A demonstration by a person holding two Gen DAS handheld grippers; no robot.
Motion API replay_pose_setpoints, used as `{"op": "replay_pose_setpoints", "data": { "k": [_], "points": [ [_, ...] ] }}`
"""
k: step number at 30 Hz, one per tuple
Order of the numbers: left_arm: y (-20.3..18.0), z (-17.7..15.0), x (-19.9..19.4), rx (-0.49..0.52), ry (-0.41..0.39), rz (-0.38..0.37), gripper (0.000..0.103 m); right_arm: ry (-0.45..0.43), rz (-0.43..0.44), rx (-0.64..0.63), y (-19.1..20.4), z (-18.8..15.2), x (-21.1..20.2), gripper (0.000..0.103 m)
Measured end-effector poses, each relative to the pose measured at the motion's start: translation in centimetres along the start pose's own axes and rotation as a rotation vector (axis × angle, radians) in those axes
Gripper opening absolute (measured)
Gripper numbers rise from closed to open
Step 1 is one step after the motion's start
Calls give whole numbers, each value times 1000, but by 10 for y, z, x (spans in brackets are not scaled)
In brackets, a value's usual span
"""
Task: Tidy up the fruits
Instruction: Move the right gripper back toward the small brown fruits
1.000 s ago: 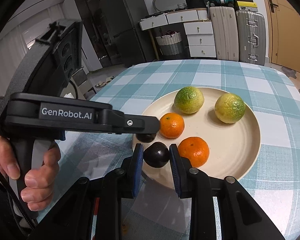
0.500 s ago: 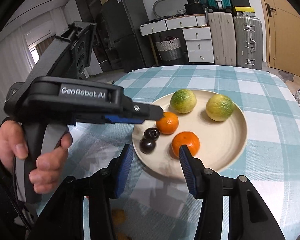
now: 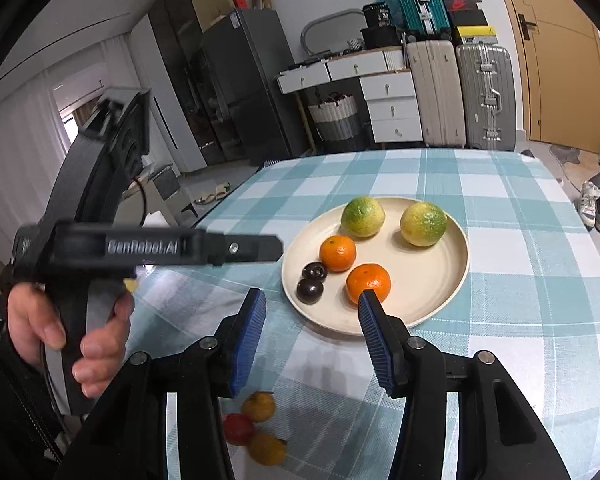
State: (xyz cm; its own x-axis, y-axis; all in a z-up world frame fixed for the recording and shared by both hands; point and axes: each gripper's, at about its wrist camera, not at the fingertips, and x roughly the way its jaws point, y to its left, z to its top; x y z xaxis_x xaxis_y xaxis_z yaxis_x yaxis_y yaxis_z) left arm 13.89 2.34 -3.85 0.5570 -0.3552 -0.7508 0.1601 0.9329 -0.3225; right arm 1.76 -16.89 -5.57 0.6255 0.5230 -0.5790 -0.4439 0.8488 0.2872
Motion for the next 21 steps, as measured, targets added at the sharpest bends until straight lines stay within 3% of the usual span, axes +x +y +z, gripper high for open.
{"op": "replay_pose_setpoints", "data": {
  "k": [10, 13, 21],
  "points": [
    [-2, -19, -45, 11, -72, 46, 42, -31, -34, 27, 1, -6, -21, 54],
    [-2, -27, -52, 8, -83, 46, 44, -63, -48, 37, 2, -4, -30, 66],
    [-8, -47, -66, 34, -110, 67, 68, -104, -58, 17, 12, -3, -42, 78]
  ]
}}
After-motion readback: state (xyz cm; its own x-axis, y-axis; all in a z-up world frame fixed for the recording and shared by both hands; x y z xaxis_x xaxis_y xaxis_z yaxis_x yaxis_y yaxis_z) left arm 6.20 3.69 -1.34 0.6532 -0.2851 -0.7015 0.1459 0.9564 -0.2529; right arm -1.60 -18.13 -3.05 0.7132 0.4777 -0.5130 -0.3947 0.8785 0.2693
